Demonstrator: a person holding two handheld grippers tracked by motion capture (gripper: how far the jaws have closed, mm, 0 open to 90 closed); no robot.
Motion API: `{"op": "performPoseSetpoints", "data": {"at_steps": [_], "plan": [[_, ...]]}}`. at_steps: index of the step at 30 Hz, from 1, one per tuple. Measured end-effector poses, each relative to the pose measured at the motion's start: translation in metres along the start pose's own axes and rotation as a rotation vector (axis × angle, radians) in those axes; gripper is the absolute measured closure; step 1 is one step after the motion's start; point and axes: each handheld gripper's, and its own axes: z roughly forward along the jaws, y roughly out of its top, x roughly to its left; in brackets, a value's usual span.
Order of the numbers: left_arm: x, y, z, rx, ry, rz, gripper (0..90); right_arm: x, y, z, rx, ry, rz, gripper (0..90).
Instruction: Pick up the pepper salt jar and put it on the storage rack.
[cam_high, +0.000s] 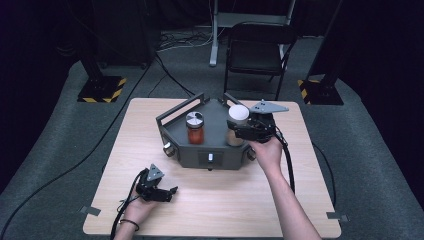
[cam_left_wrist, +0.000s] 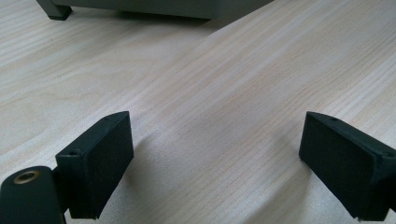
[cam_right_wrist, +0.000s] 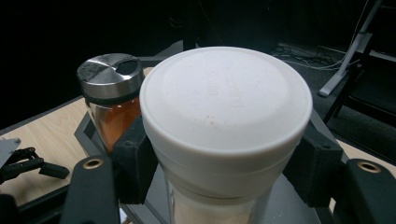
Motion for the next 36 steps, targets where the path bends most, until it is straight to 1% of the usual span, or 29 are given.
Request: {"op": "performPoseSetpoints", "data": {"at_steps": [6,9,12,15,18,22,25,30,34,36], "plan": [[0.000,0.000,0.000,0.000,0.000,0.000,9.4,-0.001,-0.001,0.004,0.018,-0.002,0.005,33.1],[0.000,0.000,0.000,0.000,0.000,0.000,9.4,-0.002,-0.002,0.007,0.037,-0.001,0.006,33.1],[0.000,0.000,0.000,0.000,0.000,0.000,9.4,-0.005,-0.004,0.008,0.030,0.002,0.021,33.0],[0.000,0.000,0.000,0.000,0.000,0.000,9.4,-0.010,-0.003,0.008,0.035,0.017,0.033,32.6],[0.000,0.000,0.000,0.000,0.000,0.000,9.4,-0.014,-0.006,0.006,0.022,0.027,0.054,28.8],[0.000,0.000,0.000,0.000,0.000,0.000,9.4,-0.013,-0.007,0.005,0.036,0.022,0.040,26.2],[0.000,0.000,0.000,0.001,0.000,0.001,9.4,-0.013,-0.010,0.004,0.037,0.025,0.045,22.1],[0.000,0.000,0.000,0.000,0.000,0.000,9.4,-0.014,-0.022,-0.003,0.031,0.023,0.051,18.3],[0.000,0.000,0.000,0.001,0.000,0.001,9.4,-0.017,-0.034,-0.010,0.022,0.033,0.057,16.5],[0.000,0.000,0.000,0.000,0.000,0.000,9.4,-0.017,-0.035,-0.011,0.026,0.031,0.056,16.1]]}}
